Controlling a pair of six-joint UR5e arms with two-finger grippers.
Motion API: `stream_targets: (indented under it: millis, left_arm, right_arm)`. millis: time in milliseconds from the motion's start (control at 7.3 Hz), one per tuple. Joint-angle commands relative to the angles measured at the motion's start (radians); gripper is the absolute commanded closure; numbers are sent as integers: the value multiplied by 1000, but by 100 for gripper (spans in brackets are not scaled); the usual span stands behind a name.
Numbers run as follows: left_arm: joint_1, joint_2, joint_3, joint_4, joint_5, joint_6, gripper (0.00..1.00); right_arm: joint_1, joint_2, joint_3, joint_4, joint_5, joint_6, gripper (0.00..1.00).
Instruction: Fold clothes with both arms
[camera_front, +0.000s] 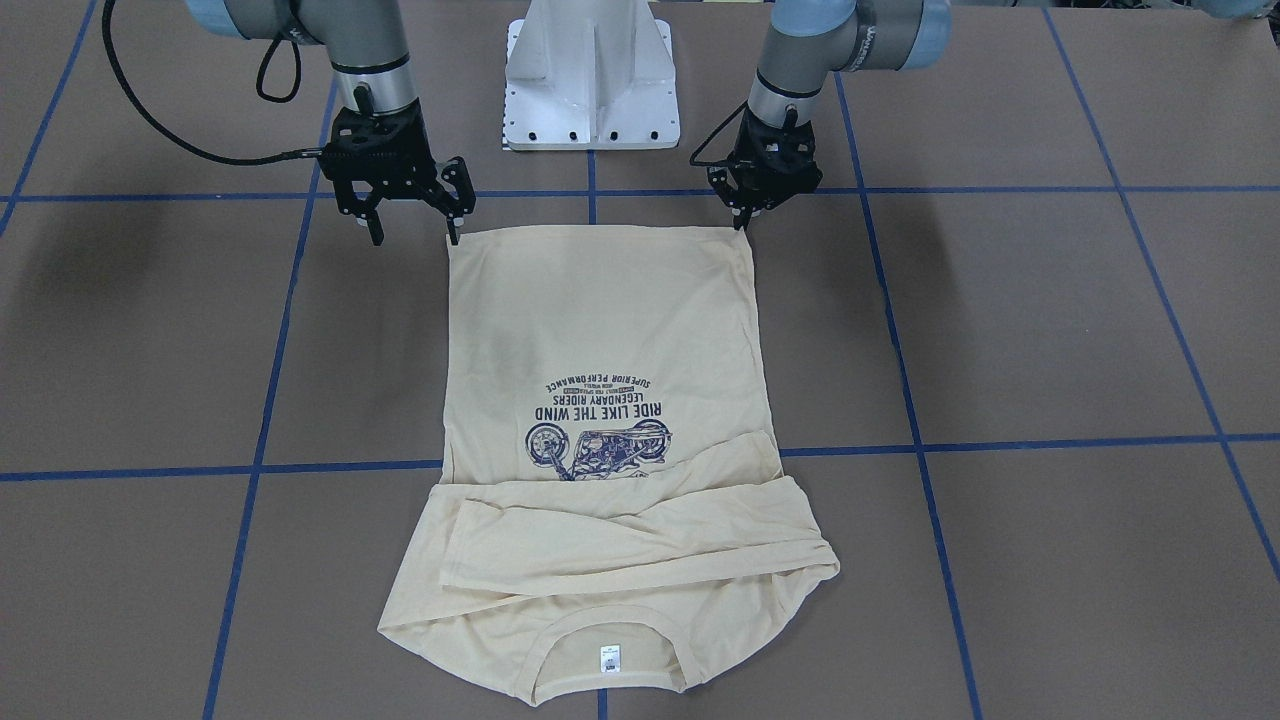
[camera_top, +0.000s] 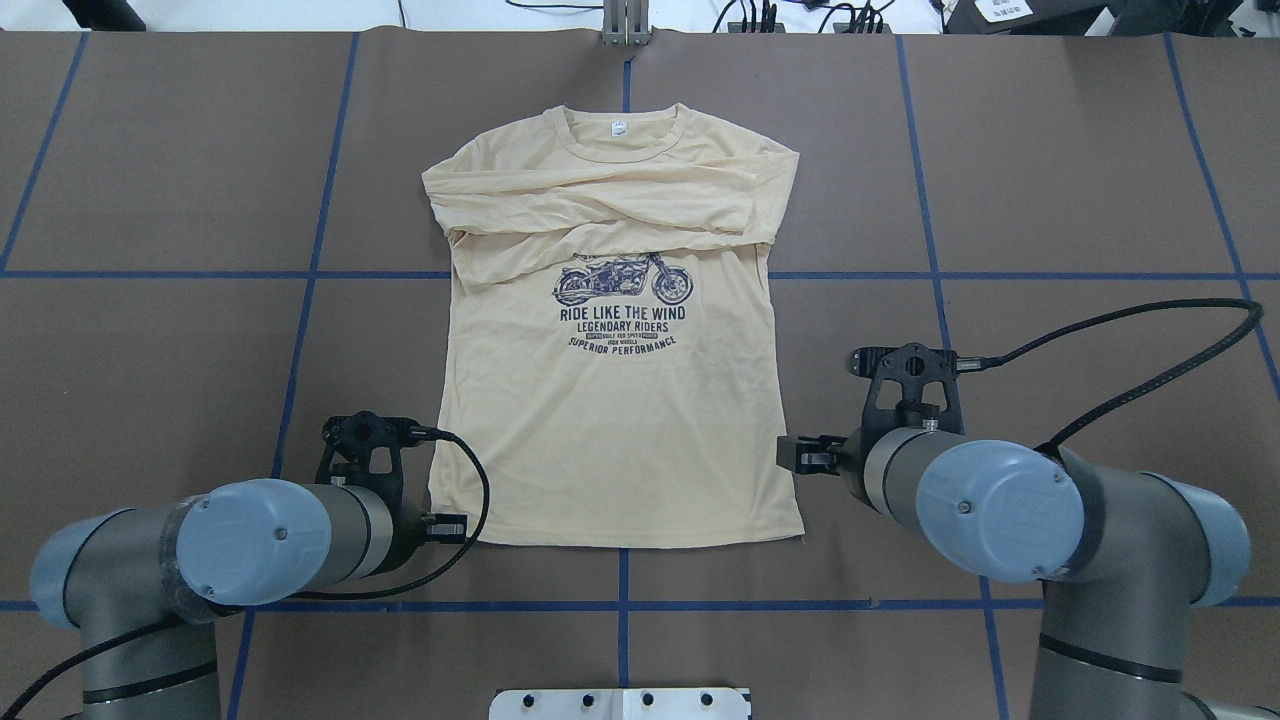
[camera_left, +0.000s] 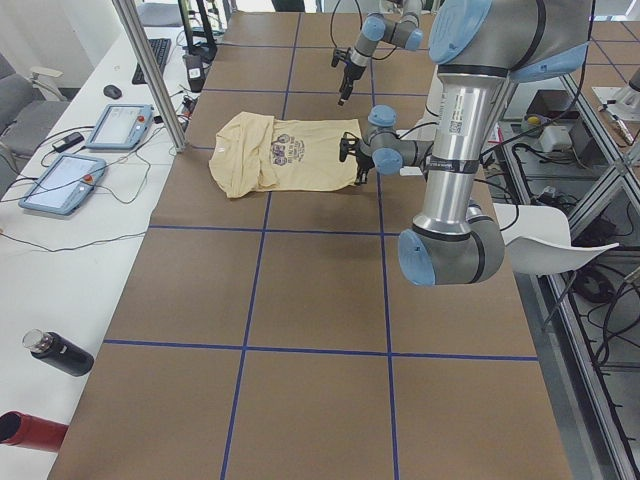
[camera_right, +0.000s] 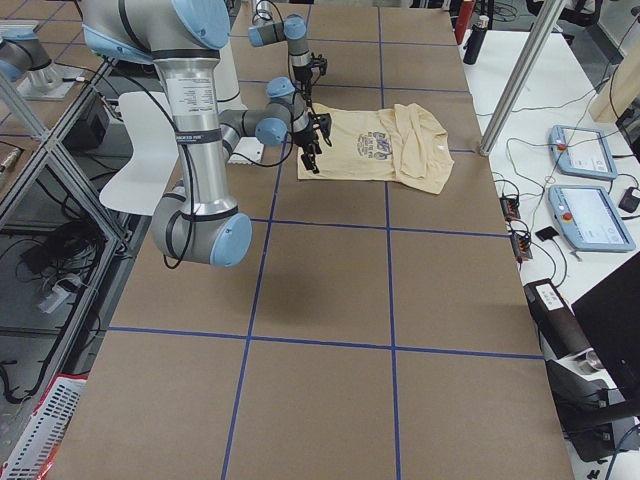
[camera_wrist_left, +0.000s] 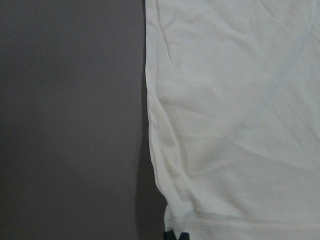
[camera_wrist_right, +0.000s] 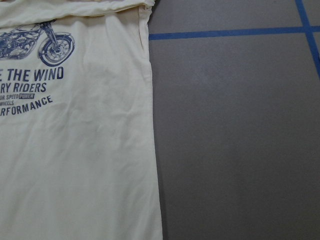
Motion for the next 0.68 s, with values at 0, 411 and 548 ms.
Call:
stream_targets:
  millis: [0, 411, 548]
  left_arm:
    - [0, -3, -2, 0, -1, -1, 100]
    - [0, -3, -8, -1, -1, -2, 100]
    - [0, -3, -10, -1, -1, -4, 100]
  right_arm:
    - [-54, 40, -67, -3, -51, 17, 21]
    - [-109, 29, -84, -1, -68, 18, 56]
    - [-111, 21, -84, -1, -76, 18, 57]
